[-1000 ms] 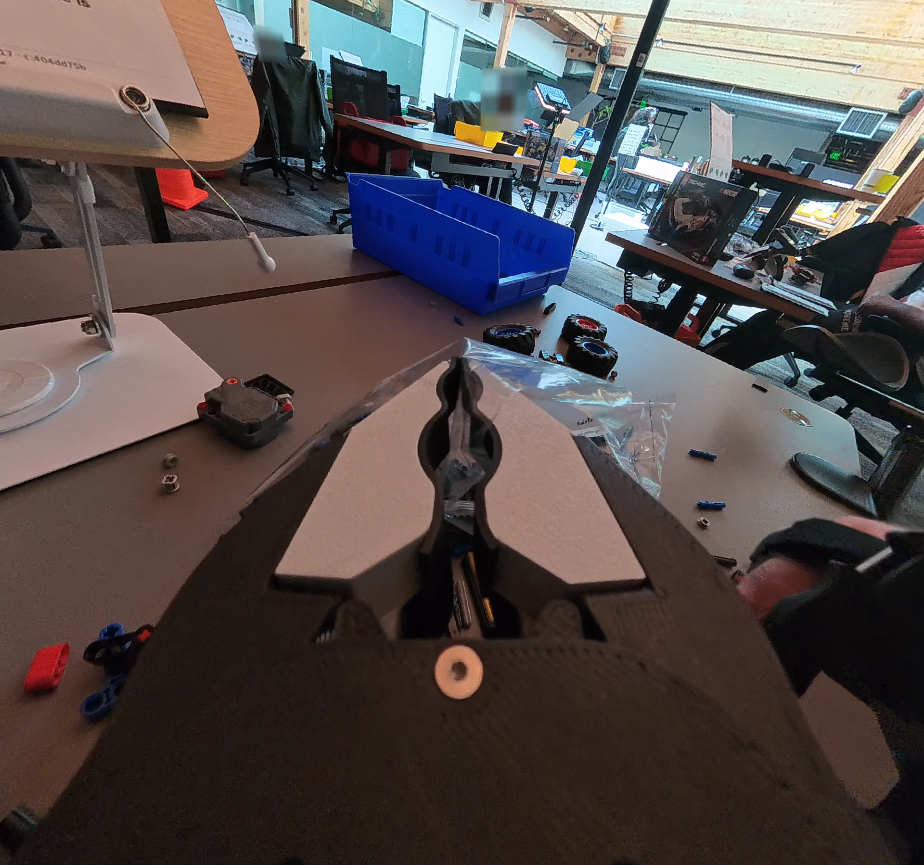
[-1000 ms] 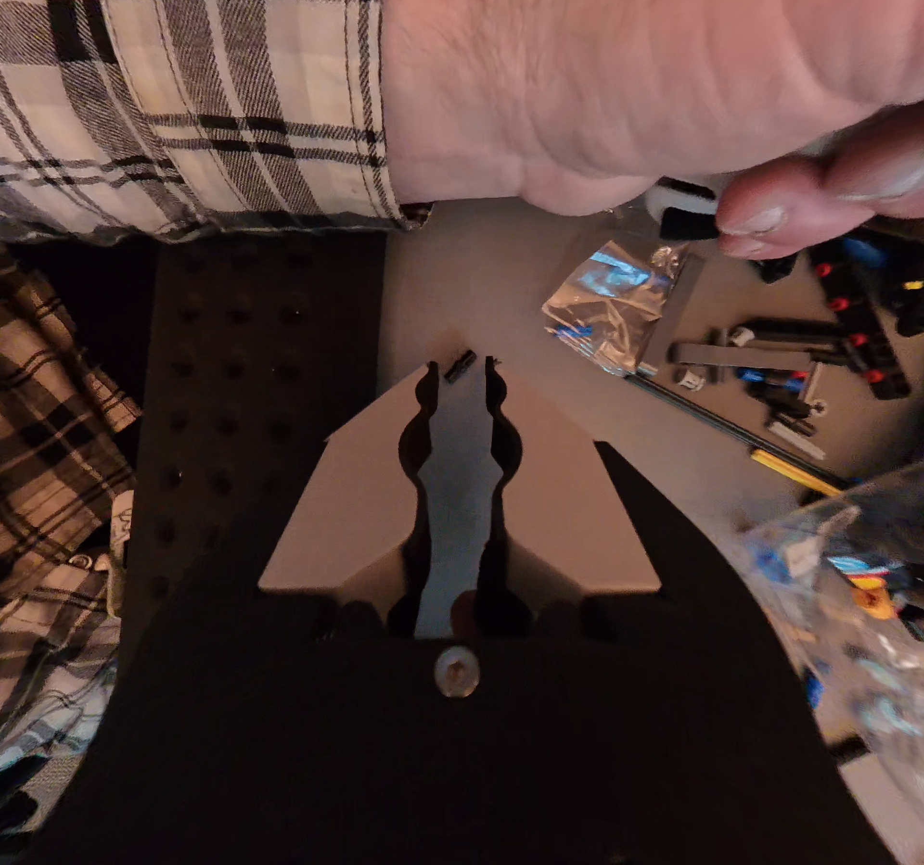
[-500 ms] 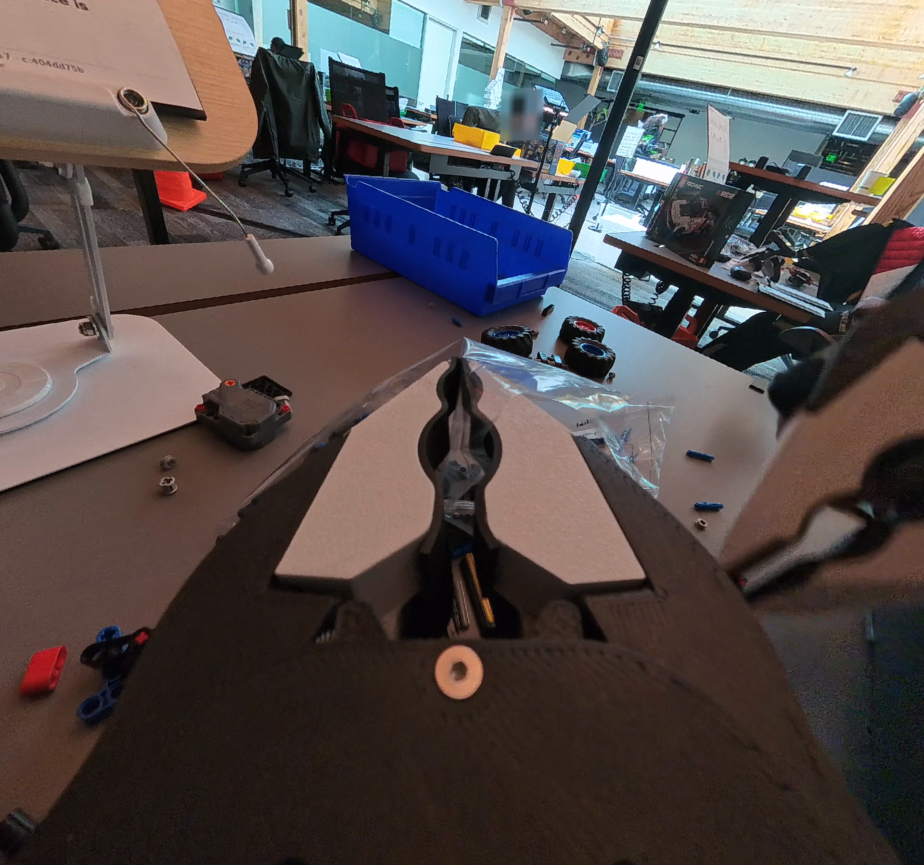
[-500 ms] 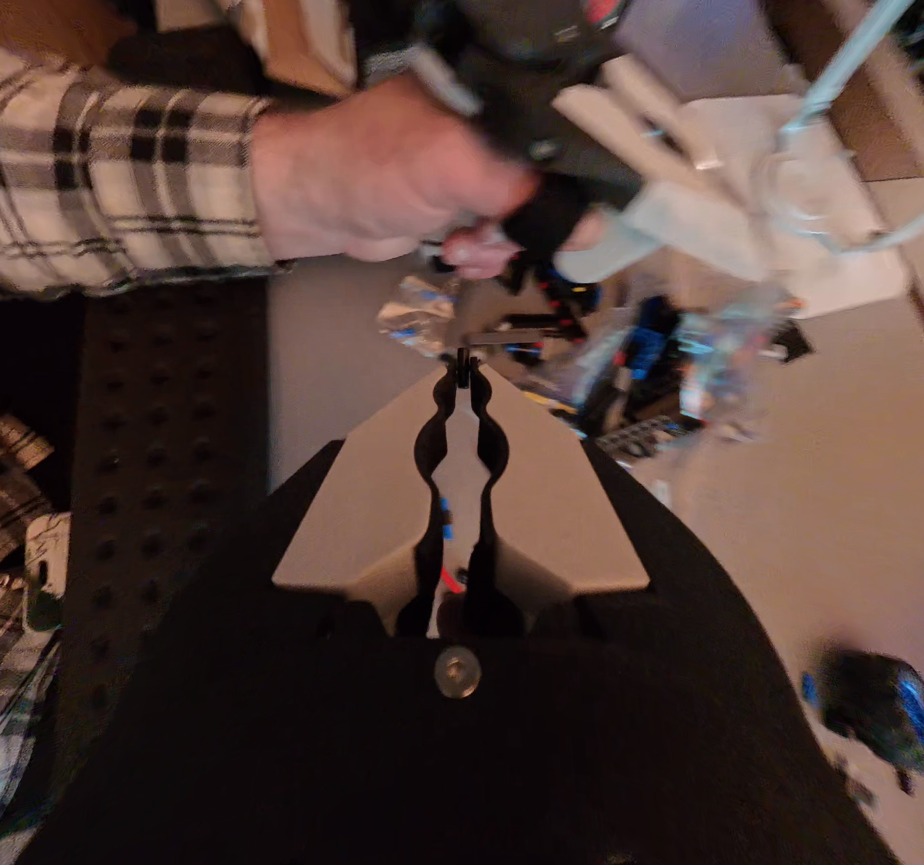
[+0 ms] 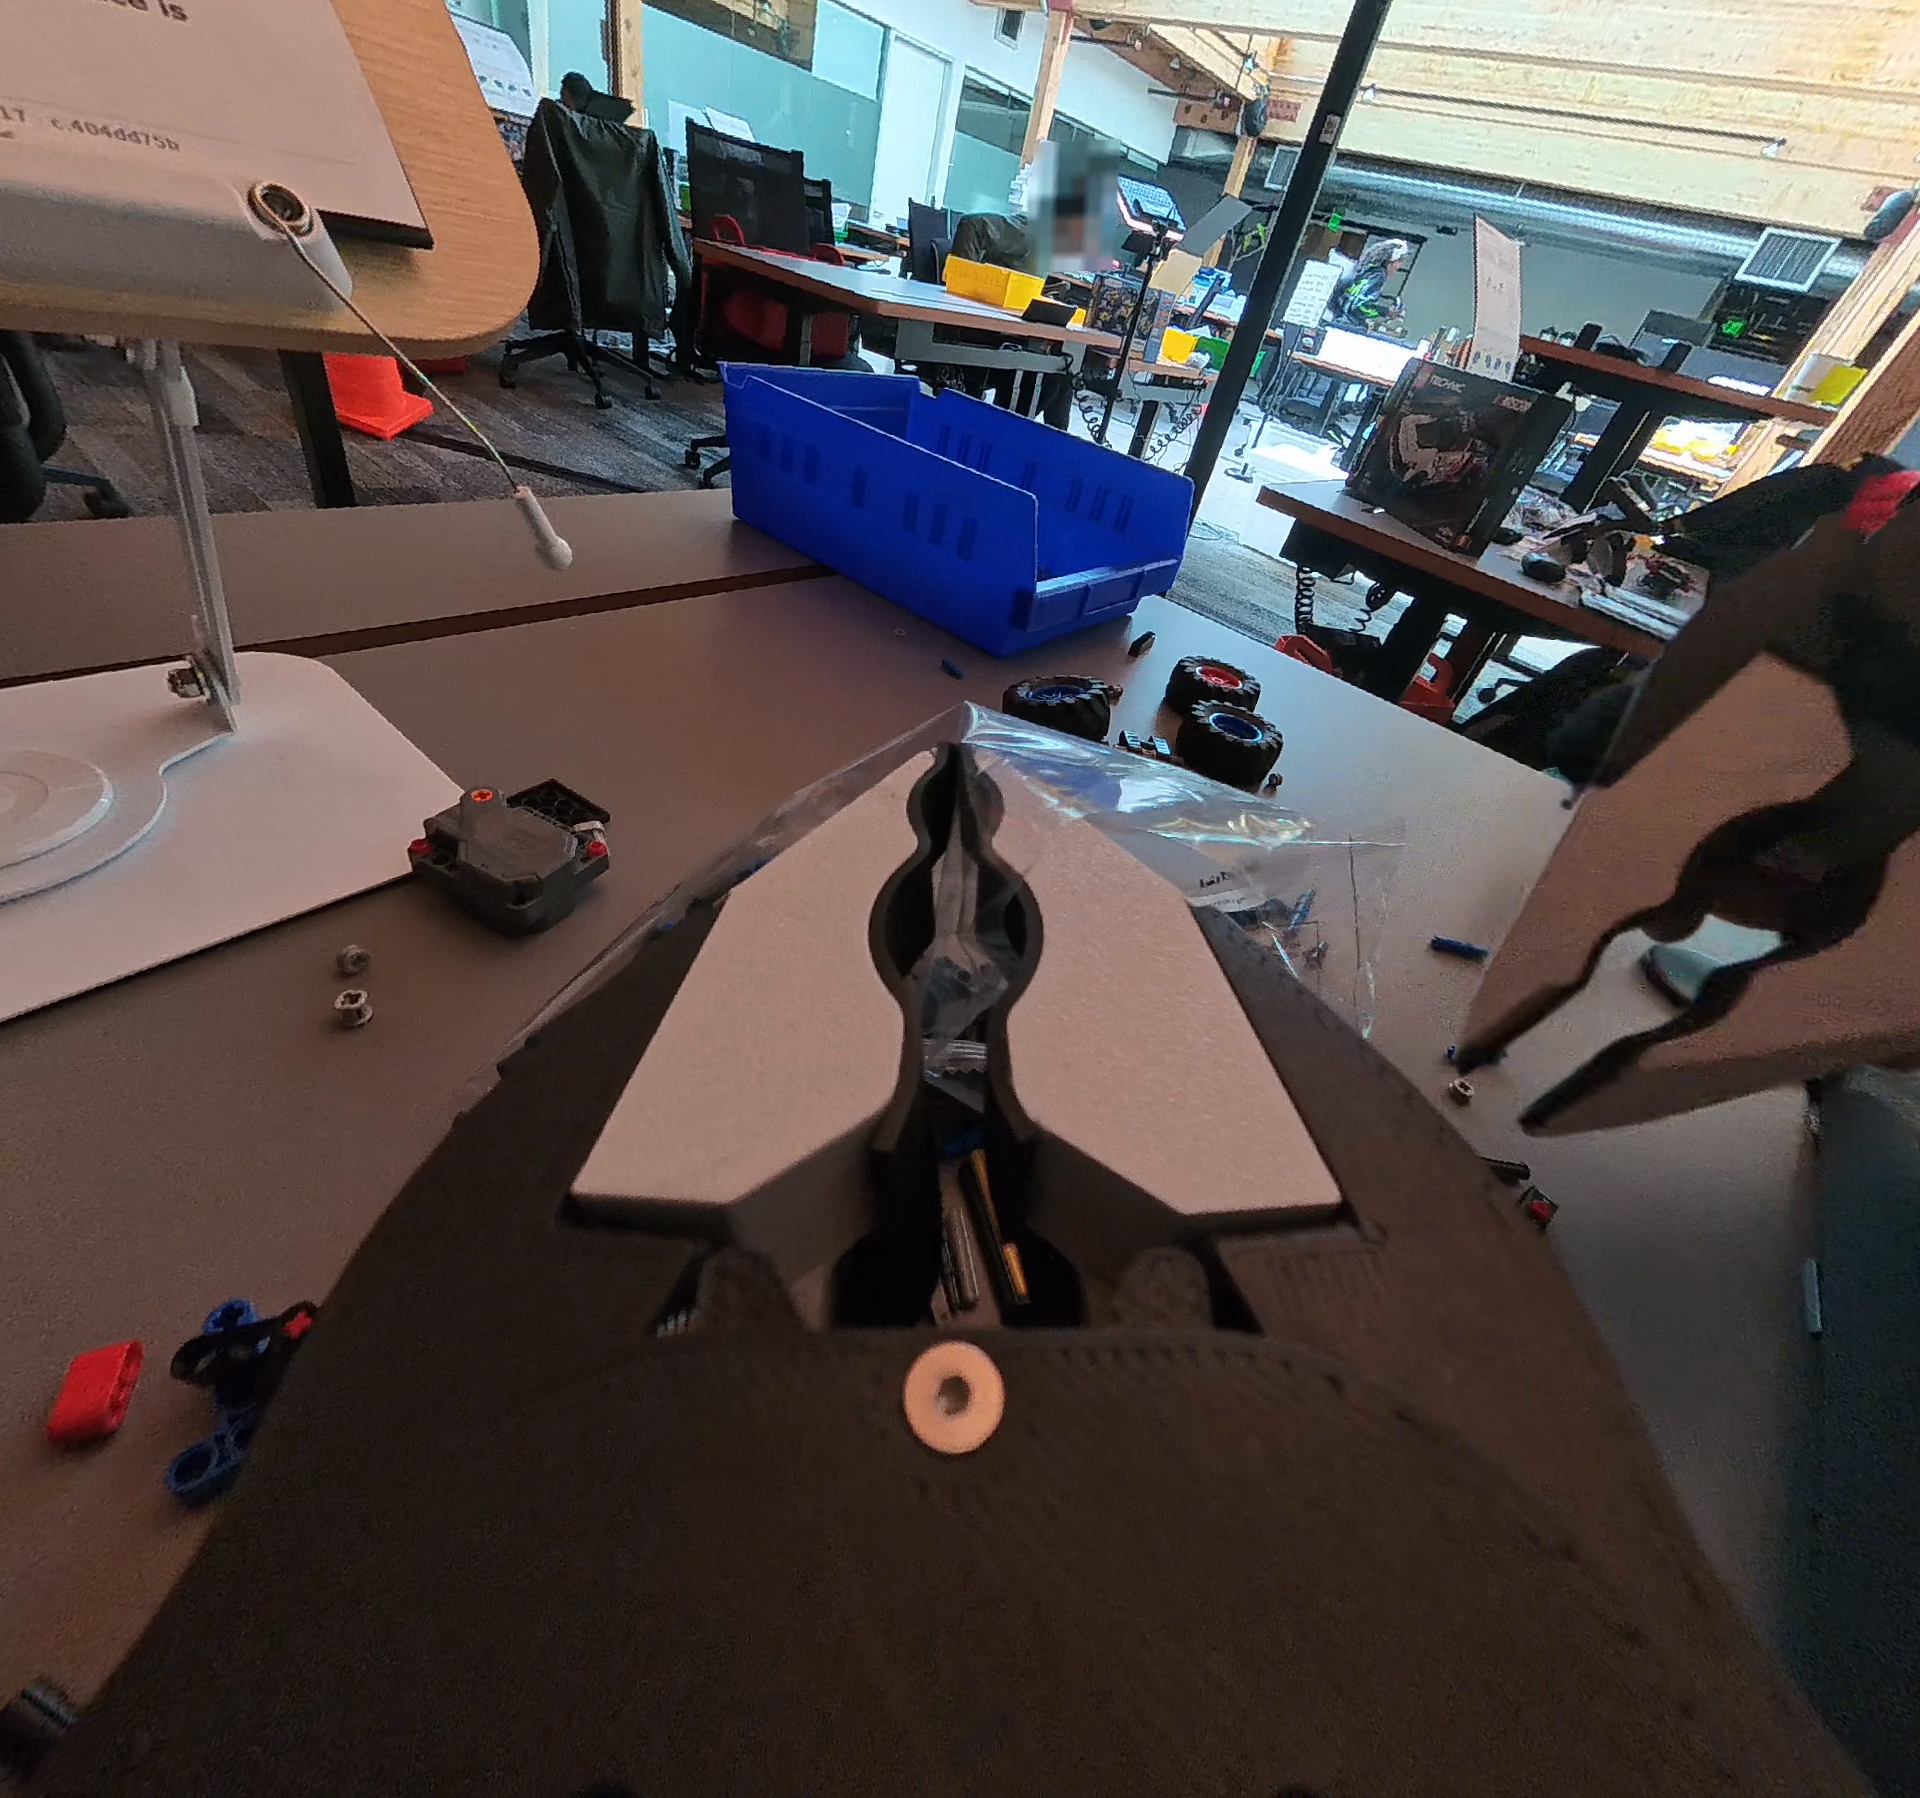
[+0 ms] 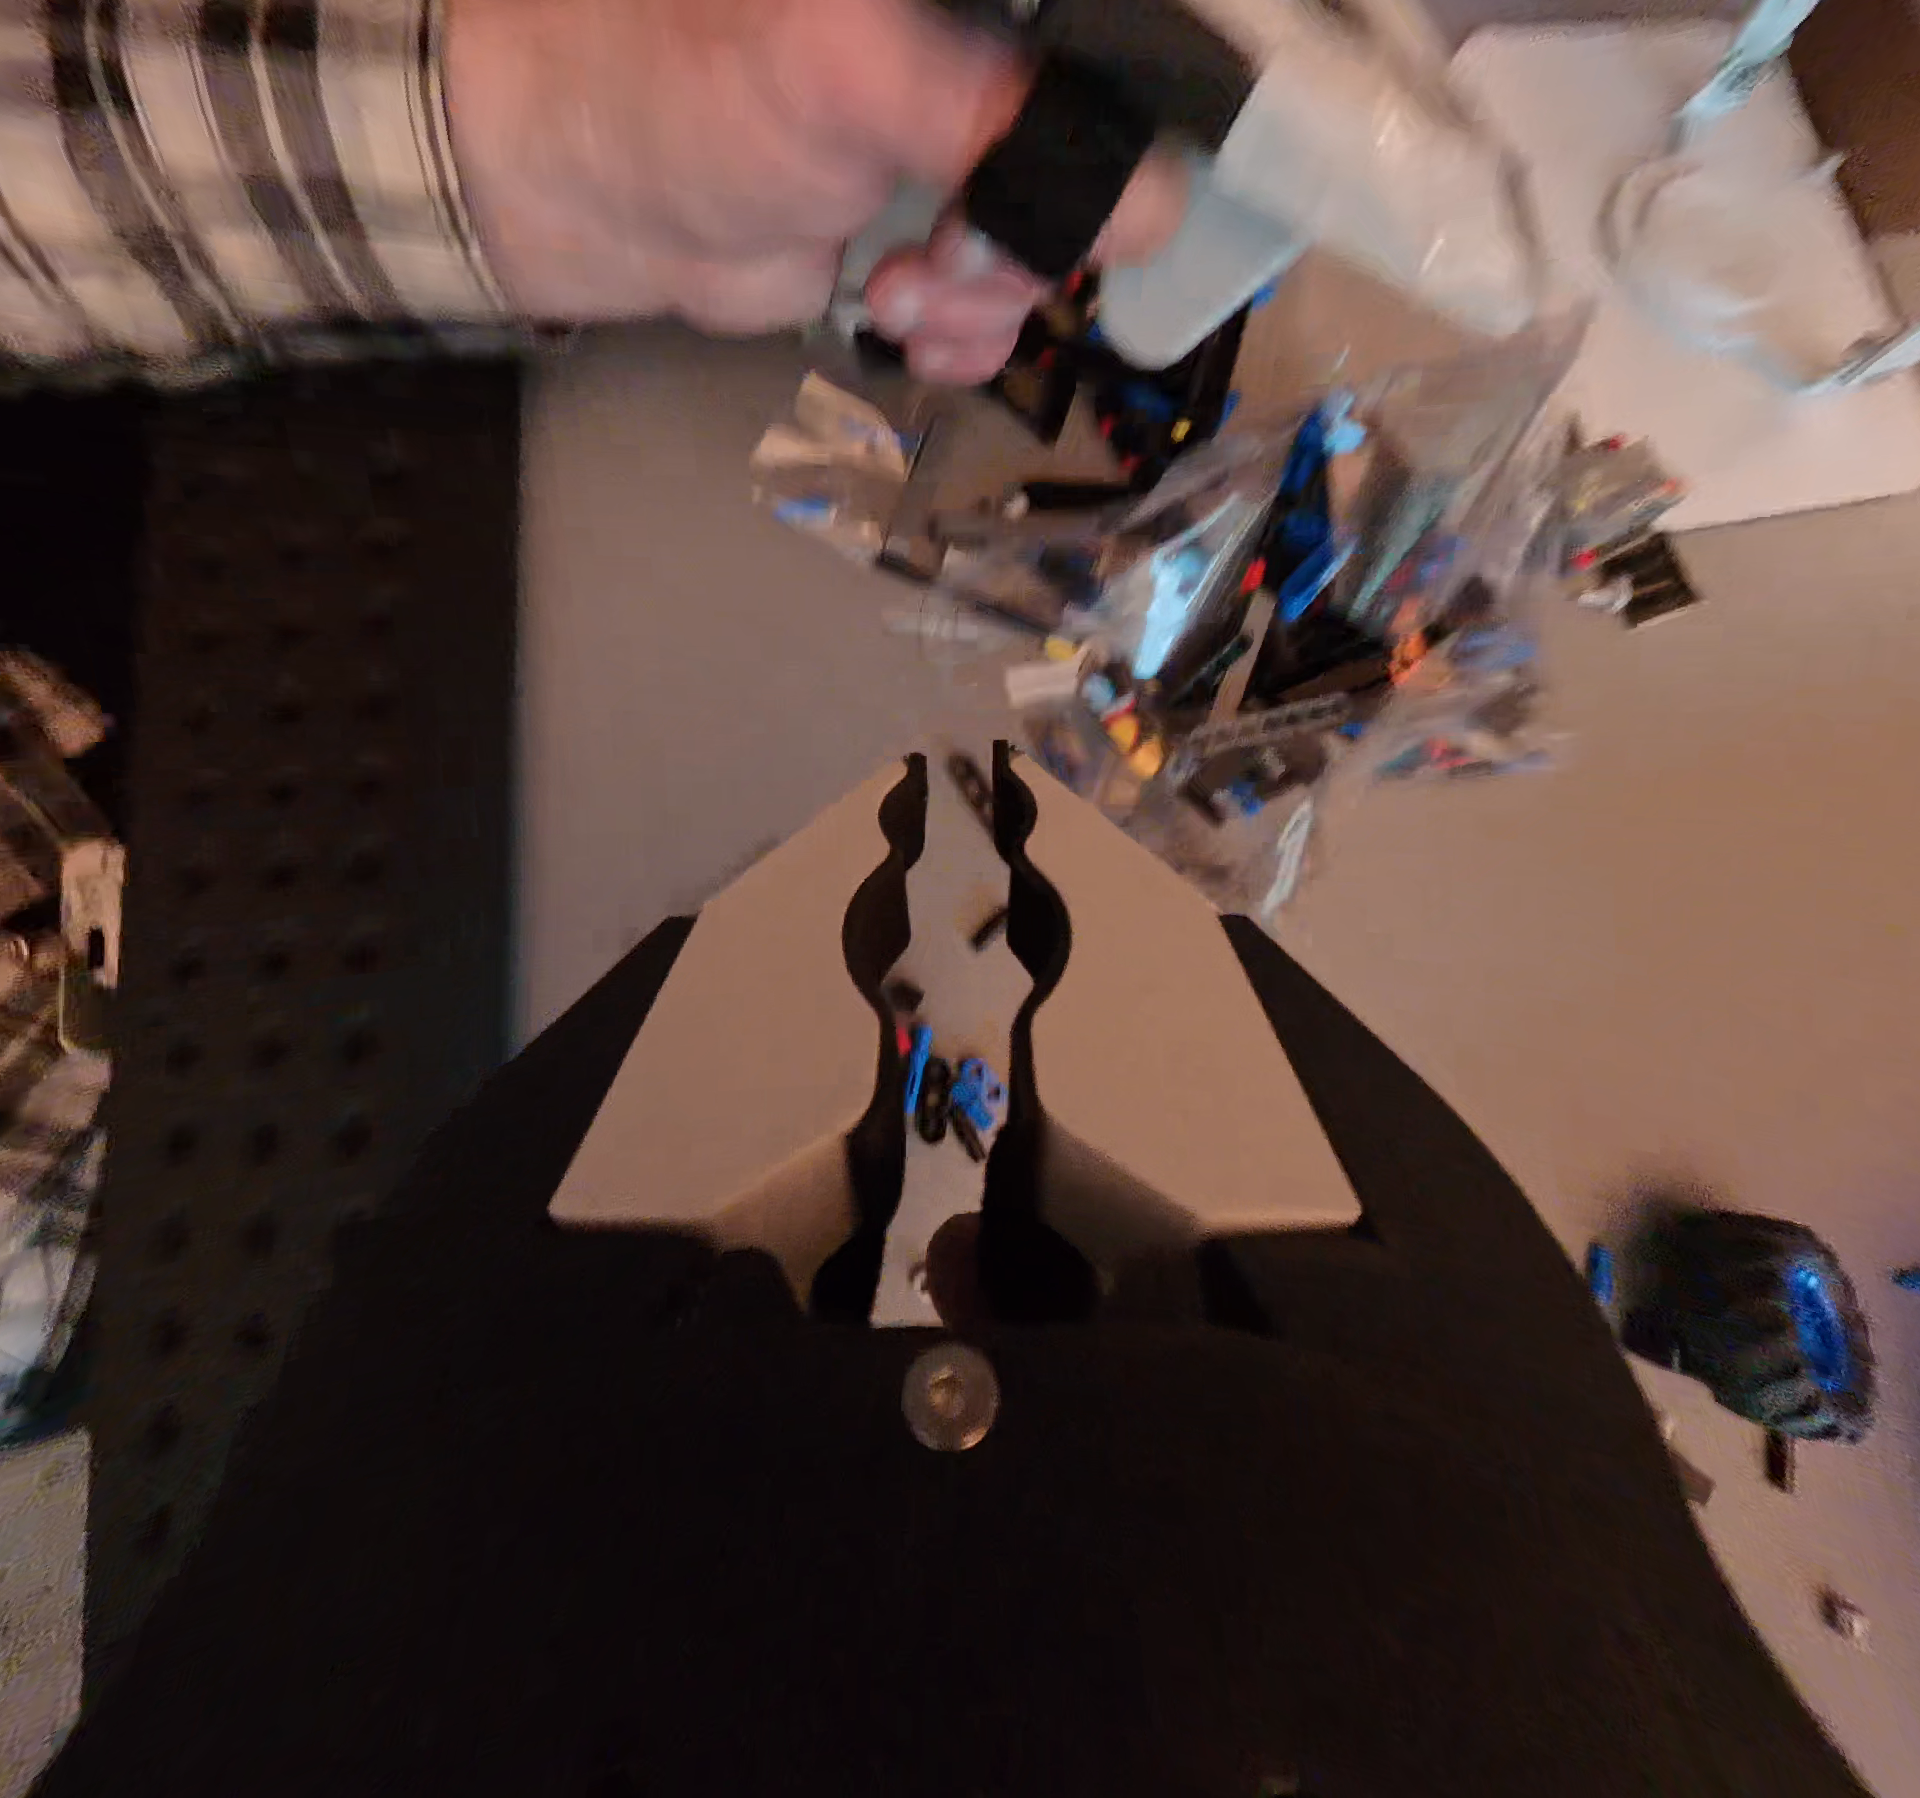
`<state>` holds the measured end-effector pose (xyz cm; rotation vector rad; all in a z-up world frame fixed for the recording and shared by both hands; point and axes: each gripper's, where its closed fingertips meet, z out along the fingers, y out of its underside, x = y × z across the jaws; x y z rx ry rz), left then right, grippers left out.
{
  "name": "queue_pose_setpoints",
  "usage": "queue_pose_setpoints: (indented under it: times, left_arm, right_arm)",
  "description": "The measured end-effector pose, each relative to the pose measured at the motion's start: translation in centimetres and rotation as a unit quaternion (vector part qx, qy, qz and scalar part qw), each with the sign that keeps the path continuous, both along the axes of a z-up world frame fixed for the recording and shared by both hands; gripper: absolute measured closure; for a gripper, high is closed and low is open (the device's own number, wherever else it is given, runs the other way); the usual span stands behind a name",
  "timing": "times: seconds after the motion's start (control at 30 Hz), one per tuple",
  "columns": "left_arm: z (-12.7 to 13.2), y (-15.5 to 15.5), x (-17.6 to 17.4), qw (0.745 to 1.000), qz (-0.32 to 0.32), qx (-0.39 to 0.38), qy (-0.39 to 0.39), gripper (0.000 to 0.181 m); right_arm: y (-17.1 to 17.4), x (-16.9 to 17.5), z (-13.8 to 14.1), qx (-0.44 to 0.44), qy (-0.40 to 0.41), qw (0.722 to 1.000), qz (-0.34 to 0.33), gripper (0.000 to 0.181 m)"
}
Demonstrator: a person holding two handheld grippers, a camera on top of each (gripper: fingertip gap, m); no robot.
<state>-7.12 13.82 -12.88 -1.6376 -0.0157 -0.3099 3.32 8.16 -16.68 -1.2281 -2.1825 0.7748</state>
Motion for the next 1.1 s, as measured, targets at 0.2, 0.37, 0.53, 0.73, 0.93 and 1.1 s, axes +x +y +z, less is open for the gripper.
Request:
queue_pose_setpoints:
  times: [0.2,0.37,0.53,0.73,0.93,1.1]
  left_arm:
    - [0.0,0.0,-0.4,1.0,0.01,0.002,-0.004,0.181]
    - [0.0,-0.1,-0.7,1.0,0.012,0.002,-0.01,0.181]
    - [-0.1,0.0,-0.6,1.0,0.01,0.001,-0.009,0.181]
    - [0.0,0.0,-0.6,1.0,0.011,0.001,-0.009,0.181]
    - [0.0,0.0,-0.6,1.0,0.01,0.001,-0.008,0.181]
    - [-0.1,0.0,-0.6,1.0,0.01,0.0,-0.008,0.181]
  right_arm:
    - [2.5,0.0,-6.1,0.007,-0.067,0.998,-0.002,0.149]
    - [3.6,-1.9,-8.9,0.006,-0.086,0.996,0.003,0.152]
    - [3.0,-2.1,-9.2,-0.011,-0.095,0.995,0.021,0.172]
    - [2.5,-1.2,-9.0,-0.021,-0.09,0.995,0.027,0.172]
    - [0.5,0.9,-4.0,-0.015,-0.038,0.998,0.047,0.173]
    - [0.6,-2.0,2.0,-0.036,0.049,0.998,-0.004,0.172]
